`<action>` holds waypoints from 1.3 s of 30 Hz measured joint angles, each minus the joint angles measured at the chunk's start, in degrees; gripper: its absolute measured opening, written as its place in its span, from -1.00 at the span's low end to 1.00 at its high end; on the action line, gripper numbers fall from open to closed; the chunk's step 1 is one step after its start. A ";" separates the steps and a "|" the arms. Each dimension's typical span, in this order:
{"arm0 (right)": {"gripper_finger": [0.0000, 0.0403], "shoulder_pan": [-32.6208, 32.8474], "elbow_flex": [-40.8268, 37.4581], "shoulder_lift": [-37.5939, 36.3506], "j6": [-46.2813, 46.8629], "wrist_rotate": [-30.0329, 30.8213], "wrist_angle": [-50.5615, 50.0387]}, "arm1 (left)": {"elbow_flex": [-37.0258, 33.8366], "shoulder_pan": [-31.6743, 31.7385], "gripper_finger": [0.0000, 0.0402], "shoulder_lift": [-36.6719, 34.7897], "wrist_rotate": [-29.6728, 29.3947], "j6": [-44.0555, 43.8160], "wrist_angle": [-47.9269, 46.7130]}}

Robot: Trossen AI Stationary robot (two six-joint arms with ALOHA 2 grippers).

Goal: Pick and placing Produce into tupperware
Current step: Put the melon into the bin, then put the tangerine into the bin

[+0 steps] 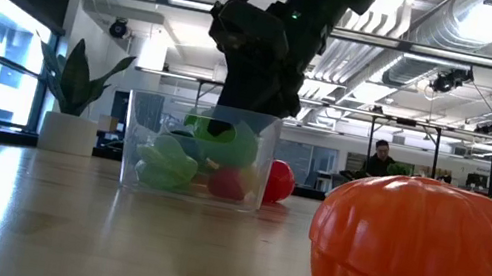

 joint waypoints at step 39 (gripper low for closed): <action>0.23 0.05 8.76 -0.28 1.99 -0.98 -9.72 | 0.00 0.01 -0.57 -0.02 -0.02 -0.01 -0.01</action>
